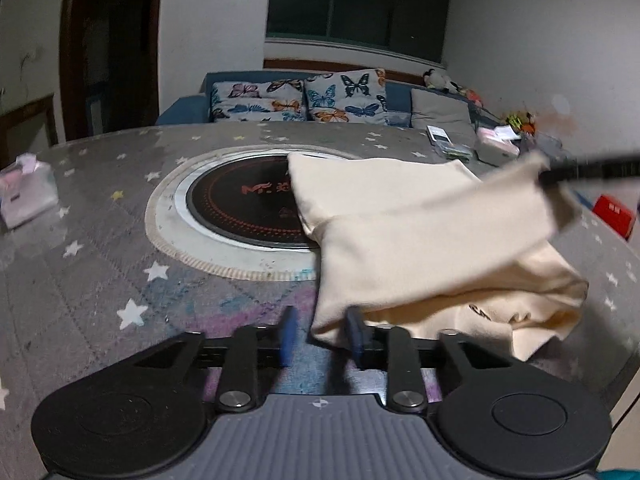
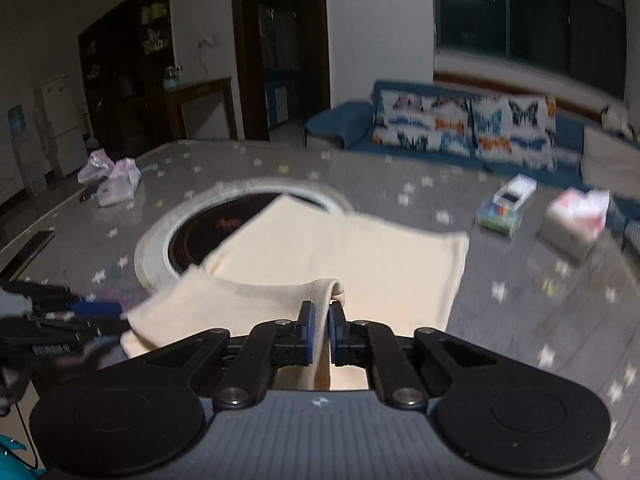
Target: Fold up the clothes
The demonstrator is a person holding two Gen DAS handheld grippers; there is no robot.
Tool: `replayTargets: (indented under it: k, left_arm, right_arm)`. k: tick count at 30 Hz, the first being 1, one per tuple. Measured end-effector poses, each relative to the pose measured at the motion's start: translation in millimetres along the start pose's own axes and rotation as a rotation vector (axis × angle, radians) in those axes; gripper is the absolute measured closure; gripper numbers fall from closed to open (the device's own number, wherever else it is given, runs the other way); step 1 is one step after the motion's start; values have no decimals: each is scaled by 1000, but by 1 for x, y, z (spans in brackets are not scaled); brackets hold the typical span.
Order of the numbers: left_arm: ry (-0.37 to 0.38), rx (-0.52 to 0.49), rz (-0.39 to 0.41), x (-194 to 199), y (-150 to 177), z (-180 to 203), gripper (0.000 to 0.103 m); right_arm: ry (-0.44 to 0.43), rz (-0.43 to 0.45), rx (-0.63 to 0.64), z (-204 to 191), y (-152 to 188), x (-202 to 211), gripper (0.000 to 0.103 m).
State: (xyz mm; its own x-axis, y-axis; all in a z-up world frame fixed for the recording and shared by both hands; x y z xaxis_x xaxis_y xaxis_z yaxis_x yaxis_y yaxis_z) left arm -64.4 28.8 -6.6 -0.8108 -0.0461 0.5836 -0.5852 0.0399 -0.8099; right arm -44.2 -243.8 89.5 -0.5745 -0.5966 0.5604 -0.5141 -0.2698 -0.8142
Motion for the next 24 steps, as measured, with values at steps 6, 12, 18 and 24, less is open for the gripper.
replayTargets:
  k: [6, 12, 18, 24]
  left_arm:
    - [-47, -78, 73, 15, -2, 8, 101]
    - [-33, -98, 38, 11, 0, 7, 101]
    - [-4, -76, 1, 13, -10, -8, 98]
    - [51, -45, 32, 5, -46, -4, 97]
  right_arm:
    - [49, 37, 33, -1, -13, 11, 97]
    - [58, -85, -71, 25, 27, -23, 95]
    - [59, -83, -110, 37, 37, -19, 89]
    - [30, -54, -83, 34, 26, -23, 89]
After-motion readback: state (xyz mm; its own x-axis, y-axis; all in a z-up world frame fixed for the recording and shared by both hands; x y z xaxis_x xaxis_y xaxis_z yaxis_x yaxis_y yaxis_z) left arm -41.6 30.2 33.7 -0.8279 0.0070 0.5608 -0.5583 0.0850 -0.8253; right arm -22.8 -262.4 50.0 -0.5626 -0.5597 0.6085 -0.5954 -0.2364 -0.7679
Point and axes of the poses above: each gripper's, at about its wrist camera, not at the fingertips, and x roughly against the way its jaws point, z to its right, y to its underside, the point moved 4 cm from there along -x, roughly the way its jaws point, and after that the axes turned 12 degrees about -y, right-handed, at the moved point
